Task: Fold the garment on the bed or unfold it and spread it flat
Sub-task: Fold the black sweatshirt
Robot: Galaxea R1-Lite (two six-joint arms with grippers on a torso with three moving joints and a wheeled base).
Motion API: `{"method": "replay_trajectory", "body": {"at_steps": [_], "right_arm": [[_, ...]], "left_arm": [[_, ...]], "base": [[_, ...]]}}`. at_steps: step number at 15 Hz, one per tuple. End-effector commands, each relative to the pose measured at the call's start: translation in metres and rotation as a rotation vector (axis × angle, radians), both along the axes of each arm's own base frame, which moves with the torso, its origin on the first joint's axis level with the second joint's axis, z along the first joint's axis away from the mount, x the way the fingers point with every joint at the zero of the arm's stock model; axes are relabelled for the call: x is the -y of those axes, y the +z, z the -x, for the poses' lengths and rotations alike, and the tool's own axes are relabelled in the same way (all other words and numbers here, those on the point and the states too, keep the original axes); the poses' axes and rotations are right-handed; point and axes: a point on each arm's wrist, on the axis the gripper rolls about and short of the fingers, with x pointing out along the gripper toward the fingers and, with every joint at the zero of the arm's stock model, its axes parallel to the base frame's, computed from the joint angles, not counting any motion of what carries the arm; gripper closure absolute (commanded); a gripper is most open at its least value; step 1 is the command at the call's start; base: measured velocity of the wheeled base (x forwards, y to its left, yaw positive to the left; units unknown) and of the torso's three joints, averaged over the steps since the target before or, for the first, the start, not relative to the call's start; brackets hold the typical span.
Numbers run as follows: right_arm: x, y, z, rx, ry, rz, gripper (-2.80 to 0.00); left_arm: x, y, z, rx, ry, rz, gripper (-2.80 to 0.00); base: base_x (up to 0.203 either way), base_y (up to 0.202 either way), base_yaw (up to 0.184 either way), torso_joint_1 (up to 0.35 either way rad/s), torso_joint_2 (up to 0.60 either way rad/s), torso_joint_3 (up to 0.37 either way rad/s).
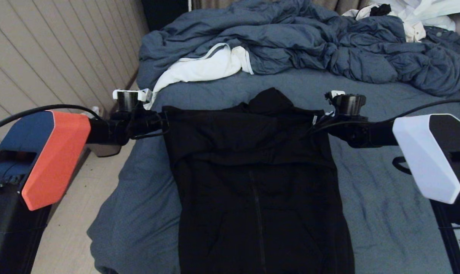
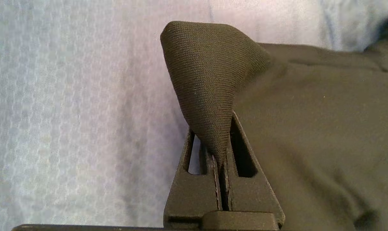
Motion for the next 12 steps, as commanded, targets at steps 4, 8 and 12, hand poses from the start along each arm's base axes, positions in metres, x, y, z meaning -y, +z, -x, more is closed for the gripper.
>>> {"method": "replay_trajectory", "body": {"at_steps": [4,8,12], "right_arm": [[0.0,-0.001,0.002,-0.025,-0.003,0.012,0.0],[0.002,0.009,0.007,-0.02,0.002,0.013,0.0],[0.006,0.012,0.009,-0.043,-0.008,0.006,0.0]], "left_arm": [[-0.001,0.002,0.003,-0.027,-0.001,-0.002,-2.8],[-0.002,0.01,0.005,-0.007,0.0,0.001,-2.8],[-0.013,0.022,0.007,0.018,0.016,0.006,-2.8]], "base": [[0.0,0.0,0.0,0.0,0.0,0.0],[0.0,0.0,0.0,0.0,0.0,0.0],[0.0,0.0,0.0,0.0,0.0,0.0]]}}
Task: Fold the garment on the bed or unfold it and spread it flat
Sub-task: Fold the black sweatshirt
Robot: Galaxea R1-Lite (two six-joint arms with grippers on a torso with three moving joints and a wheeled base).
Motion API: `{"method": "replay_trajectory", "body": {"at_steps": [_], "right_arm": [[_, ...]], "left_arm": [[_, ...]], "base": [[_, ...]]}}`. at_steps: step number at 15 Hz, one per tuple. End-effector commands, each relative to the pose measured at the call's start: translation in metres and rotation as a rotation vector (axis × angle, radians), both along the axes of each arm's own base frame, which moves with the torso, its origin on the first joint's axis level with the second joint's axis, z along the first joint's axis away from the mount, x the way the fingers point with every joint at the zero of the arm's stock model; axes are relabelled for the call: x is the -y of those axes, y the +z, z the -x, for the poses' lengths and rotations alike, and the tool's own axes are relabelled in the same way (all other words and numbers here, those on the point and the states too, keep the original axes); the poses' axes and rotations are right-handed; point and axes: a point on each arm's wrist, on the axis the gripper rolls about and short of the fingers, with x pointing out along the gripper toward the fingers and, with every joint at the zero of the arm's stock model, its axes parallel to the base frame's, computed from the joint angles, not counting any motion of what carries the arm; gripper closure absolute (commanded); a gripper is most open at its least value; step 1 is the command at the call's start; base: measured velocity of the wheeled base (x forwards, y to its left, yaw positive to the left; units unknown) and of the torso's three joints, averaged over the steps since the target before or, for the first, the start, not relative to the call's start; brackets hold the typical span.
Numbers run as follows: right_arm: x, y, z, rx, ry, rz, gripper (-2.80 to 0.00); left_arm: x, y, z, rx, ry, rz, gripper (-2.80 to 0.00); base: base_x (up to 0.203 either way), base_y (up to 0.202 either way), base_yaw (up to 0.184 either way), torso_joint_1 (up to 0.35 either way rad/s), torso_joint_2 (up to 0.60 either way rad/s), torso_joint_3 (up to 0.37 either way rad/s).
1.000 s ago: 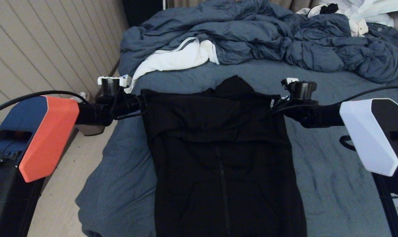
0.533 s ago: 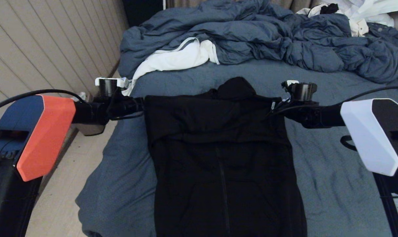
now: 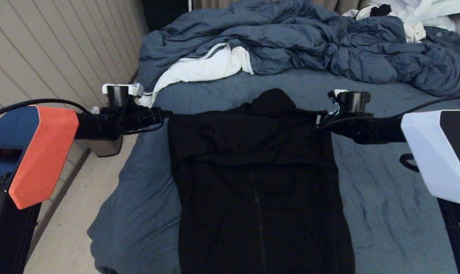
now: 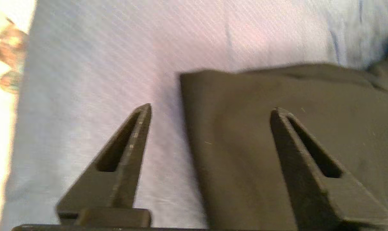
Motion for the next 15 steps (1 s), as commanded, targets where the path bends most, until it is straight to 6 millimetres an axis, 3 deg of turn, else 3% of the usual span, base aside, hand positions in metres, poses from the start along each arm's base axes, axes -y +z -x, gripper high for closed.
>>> {"method": "replay_trajectory", "body": {"at_steps": [1,15], "right_arm": [[0.0006,0.0001,0.0003,0.001,-0.006,-0.003,0.0],[-0.0004,0.0007,0.0004,-0.011,0.004,-0.001,0.0]], "left_arm": [[-0.0018,0.0071,0.0021,0.014,0.001,0.005,-2.8],[-0.0017,0.0043,0.0014,0.007,0.002,0.005,-2.8]], "base": [[0.0,0.0,0.0,0.0,0.0,0.0],[0.0,0.0,0.0,0.0,0.0,0.0]]}}
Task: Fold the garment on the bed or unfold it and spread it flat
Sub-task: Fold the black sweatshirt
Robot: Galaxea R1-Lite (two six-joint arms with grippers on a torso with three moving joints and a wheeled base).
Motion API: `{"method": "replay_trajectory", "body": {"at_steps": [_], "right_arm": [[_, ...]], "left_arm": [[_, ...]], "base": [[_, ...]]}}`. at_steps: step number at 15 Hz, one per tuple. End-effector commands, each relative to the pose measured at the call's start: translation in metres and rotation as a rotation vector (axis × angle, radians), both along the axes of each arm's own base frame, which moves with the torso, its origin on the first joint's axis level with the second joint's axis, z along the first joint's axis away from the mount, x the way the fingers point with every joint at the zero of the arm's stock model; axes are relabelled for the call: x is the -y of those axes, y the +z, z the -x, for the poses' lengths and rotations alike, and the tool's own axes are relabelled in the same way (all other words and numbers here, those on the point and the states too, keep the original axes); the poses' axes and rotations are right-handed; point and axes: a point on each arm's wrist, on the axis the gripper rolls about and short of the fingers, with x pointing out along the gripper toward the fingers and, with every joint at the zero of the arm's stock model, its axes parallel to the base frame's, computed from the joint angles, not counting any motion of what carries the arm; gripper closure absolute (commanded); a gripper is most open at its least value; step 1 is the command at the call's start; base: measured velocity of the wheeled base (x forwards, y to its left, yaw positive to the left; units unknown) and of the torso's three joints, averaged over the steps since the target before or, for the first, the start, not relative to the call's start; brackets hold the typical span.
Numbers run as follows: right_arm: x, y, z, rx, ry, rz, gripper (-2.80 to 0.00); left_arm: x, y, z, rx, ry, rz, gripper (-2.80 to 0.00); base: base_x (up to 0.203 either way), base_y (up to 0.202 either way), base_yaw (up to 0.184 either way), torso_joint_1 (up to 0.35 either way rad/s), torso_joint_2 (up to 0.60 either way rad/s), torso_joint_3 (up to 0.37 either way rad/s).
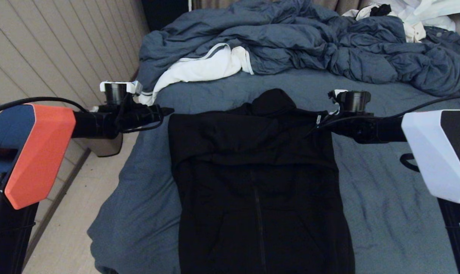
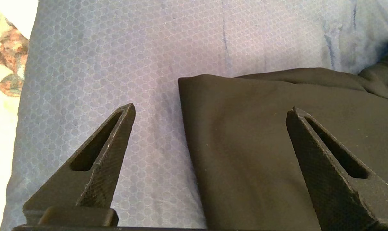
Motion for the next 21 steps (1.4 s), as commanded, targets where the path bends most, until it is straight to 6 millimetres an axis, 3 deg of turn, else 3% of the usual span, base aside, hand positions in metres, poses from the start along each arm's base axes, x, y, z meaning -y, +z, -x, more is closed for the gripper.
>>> {"method": "replay_trajectory", "body": {"at_steps": [1,2,3,11,15,16,17,18,19,21], "right_arm": [[0.0,0.0,0.0,0.0,0.002,-0.006,0.0],[-0.001,0.001,0.002,-0.01,0.01,-0.019,0.0],[-0.002,0.0,0.002,-0.022,0.02,-0.042,-2.8],[-0.002,0.009,0.007,-0.029,0.027,-0.05,-2.8],[-0.005,0.043,0.03,-0.05,0.027,-0.059,-2.8],[-0.005,0.052,0.038,-0.067,0.027,-0.065,-2.68],[-0.005,0.058,0.047,-0.087,0.028,-0.067,0.0],[-0.006,0.06,0.056,-0.112,0.032,-0.069,-2.8],[-0.007,0.062,0.066,-0.136,0.041,-0.072,-2.8],[-0.008,0.059,0.086,-0.192,0.082,-0.088,-2.8]], "left_arm": [[0.0,0.0,0.0,0.0,-0.001,0.002,-2.8],[0.0,0.0,0.0,0.0,-0.001,0.002,-2.8],[0.001,0.0,0.0,-0.001,-0.002,0.002,-2.8],[0.001,0.001,0.001,-0.004,-0.002,0.003,-2.8],[-0.002,0.03,0.02,-0.027,-0.001,0.008,-2.8],[-0.004,0.039,0.028,-0.054,0.003,0.017,-2.8],[-0.006,0.046,0.035,-0.078,0.006,0.025,-2.8],[-0.007,0.043,0.041,-0.115,0.005,0.03,-2.8],[-0.008,0.04,0.048,-0.147,-0.005,0.032,0.0],[-0.01,0.042,0.068,-0.188,-0.049,0.043,0.0]], "base": [[0.0,0.0,0.0,0.0,0.0,0.0],[0.0,0.0,0.0,0.0,0.0,0.0],[0.0,0.0,0.0,0.0,0.0,0.0],[0.0,0.0,0.0,0.0,0.0,0.0],[0.0,0.0,0.0,0.0,0.0,0.0],[0.0,0.0,0.0,0.0,0.0,0.0],[0.0,0.0,0.0,0.0,0.0,0.0],[0.0,0.0,0.0,0.0,0.0,0.0],[0.0,0.0,0.0,0.0,0.0,0.0],[0.0,0.0,0.0,0.0,0.0,0.0]]}}
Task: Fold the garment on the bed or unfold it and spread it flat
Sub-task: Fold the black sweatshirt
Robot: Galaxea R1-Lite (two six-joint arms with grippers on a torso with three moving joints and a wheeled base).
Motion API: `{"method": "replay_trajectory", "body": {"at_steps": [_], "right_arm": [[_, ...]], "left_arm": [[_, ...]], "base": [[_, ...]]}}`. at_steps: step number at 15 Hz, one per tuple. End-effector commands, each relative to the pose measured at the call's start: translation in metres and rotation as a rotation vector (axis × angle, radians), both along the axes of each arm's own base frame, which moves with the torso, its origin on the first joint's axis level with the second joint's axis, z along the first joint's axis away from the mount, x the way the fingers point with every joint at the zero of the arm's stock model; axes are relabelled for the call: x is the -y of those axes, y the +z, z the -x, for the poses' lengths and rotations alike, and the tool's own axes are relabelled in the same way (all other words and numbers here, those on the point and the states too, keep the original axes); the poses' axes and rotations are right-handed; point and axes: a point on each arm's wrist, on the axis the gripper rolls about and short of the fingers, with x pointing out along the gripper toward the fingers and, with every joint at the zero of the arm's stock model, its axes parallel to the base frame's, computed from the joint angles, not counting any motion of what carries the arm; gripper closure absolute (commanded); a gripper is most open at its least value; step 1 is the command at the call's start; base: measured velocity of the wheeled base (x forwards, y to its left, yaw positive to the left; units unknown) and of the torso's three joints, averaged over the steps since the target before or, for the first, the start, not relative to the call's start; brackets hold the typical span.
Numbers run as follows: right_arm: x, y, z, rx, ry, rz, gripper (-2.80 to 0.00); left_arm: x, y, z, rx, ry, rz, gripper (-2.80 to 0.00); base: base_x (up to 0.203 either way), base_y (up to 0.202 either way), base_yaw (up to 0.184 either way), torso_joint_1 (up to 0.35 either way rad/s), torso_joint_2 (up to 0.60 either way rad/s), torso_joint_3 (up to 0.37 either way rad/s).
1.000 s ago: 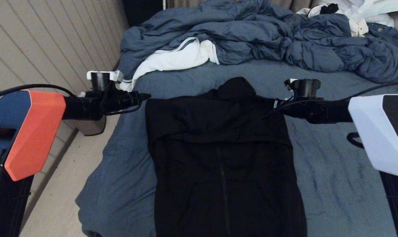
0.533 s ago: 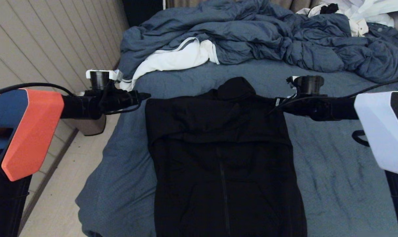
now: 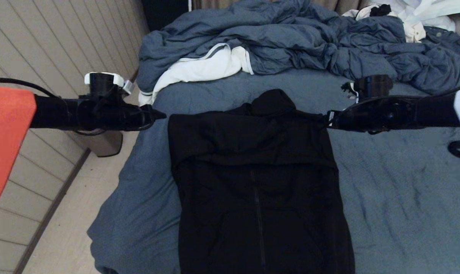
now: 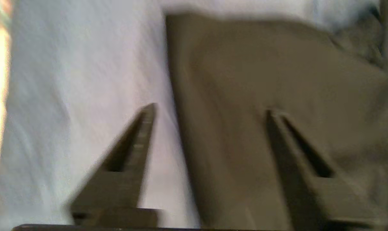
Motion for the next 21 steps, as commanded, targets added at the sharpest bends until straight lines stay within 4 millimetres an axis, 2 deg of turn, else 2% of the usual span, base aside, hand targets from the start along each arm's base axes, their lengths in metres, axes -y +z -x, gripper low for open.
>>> {"method": "replay_trajectory", "body": {"at_steps": [1,4,7,17,18,21], "right_arm": [[-0.001,0.009,0.027,-0.026,0.031,-0.01,-2.8],[0.0,0.0,0.056,-0.104,0.064,-0.013,-2.8],[0.0,-0.012,0.076,-0.165,0.071,-0.02,-2.8],[-0.005,-0.029,0.131,-0.269,0.175,-0.094,-2.8],[-0.004,-0.034,0.134,-0.288,0.159,-0.087,0.0],[-0.004,-0.034,0.137,-0.298,0.126,-0.061,0.0]], "left_arm": [[-0.003,0.013,0.023,-0.008,-0.025,0.013,0.0],[-0.007,0.005,0.056,-0.084,-0.046,0.005,0.0],[-0.01,-0.005,0.08,-0.144,-0.05,-0.002,0.0],[-0.015,-0.016,0.13,-0.214,-0.103,0.019,0.0],[-0.015,-0.017,0.132,-0.216,-0.103,0.02,0.0],[-0.015,-0.019,0.134,-0.192,-0.109,0.027,0.0]], "base": [[0.0,0.0,0.0,0.0,0.0,0.0],[0.0,0.0,0.0,0.0,0.0,0.0],[0.0,0.0,0.0,0.0,0.0,0.0],[0.0,0.0,0.0,0.0,0.0,0.0],[0.0,0.0,0.0,0.0,0.0,0.0],[0.0,0.0,0.0,0.0,0.0,0.0]]}}
